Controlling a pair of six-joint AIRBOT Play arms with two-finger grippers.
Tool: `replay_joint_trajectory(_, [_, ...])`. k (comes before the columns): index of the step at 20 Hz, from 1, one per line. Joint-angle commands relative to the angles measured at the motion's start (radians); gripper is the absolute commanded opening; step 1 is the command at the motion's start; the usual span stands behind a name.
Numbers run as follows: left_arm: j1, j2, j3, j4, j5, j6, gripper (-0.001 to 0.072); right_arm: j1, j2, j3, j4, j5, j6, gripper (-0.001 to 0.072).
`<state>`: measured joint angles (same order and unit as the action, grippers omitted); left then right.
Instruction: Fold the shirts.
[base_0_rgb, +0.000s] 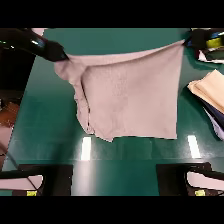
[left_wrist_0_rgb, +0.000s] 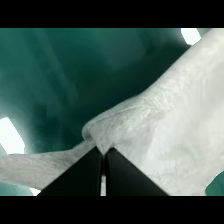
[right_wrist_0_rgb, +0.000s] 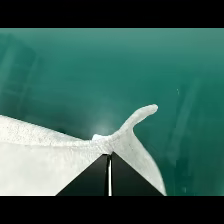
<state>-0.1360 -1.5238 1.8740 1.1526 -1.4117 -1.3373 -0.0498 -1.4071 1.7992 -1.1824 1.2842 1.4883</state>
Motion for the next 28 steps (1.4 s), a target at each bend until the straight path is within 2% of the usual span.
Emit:
replay_joint_trajectory(1, [0.0,-0.192,-0.007,0.051,0.035,-0.06,0.0038,0.012,-0.162,0.001,-0.058,-0.056,0.032,0.0011])
replay_joint_trajectory(3, [0.0,-0.212,-0.007,0.055,0.058,-0.066,0.057,0.002,-0.205,0.001,-0.056,-0.058,0.032,0.002])
replay_joint_trajectory(4, [0.006,-0.212,-0.002,0.061,0.065,-0.071,0.0541,-0.002,-0.218,0.001,-0.049,-0.055,0.029,0.0137])
replay_joint_trajectory(5, [0.022,-0.212,0.01,0.061,0.057,-0.078,0.0544,-0.013,-0.222,0.001,-0.048,-0.053,0.029,0.0351])
replay_joint_trajectory(6, [0.042,-0.21,0.023,0.06,0.041,-0.104,0.0544,-0.025,-0.217,0.001,-0.045,-0.047,0.029,0.0381])
replay_joint_trajectory(9, [0.131,-0.18,0.029,0.052,-0.021,-0.16,0.0543,-0.061,-0.173,0.001,-0.04,-0.006,0.029,0.0379])
replay_joint_trajectory(11, [0.169,-0.15,0.0,0.033,-0.068,-0.159,0.0544,-0.08,-0.132,0.001,-0.04,0.034,0.019,0.0374])
replay_joint_trajectory(13, [0.17,-0.096,-0.097,0.026,-0.04,-0.159,0.0543,-0.095,-0.093,0.001,-0.04,0.062,0.004,0.0374])
replay_joint_trajectory(15, [0.156,0.012,-0.307,-0.025,0.098,-0.16,0.0543,-0.095,-0.058,0.0,-0.041,0.081,0.002,0.0374])
replay_joint_trajectory(18, [0.103,0.227,-0.748,-0.173,0.34,-0.159,0.0543,-0.093,-0.006,0.0,-0.04,0.088,0.002,0.0374])
replay_joint_trajectory(22, [-0.056,0.448,-1.221,-0.396,0.613,-0.159,0.0543,-0.093,0.033,0.0,-0.04,0.089,0.003,0.0374])
replay_joint_trajectory(24, [-0.143,0.474,-1.328,-0.471,0.696,-0.167,0.0543,-0.093,0.047,0.0,-0.04,0.089,0.003,0.0374])
replay_joint_trajectory(26, [-0.24,0.472,-1.371,-0.48,0.763,-0.212,0.0543,-0.093,0.058,0.0,-0.04,0.096,0.003,0.0374])
replay_joint_trajectory(28, [-0.328,0.47,-1.376,-0.48,0.887,-0.243,0.0543,-0.093,0.066,0.0,-0.04,0.107,0.003,0.0374])
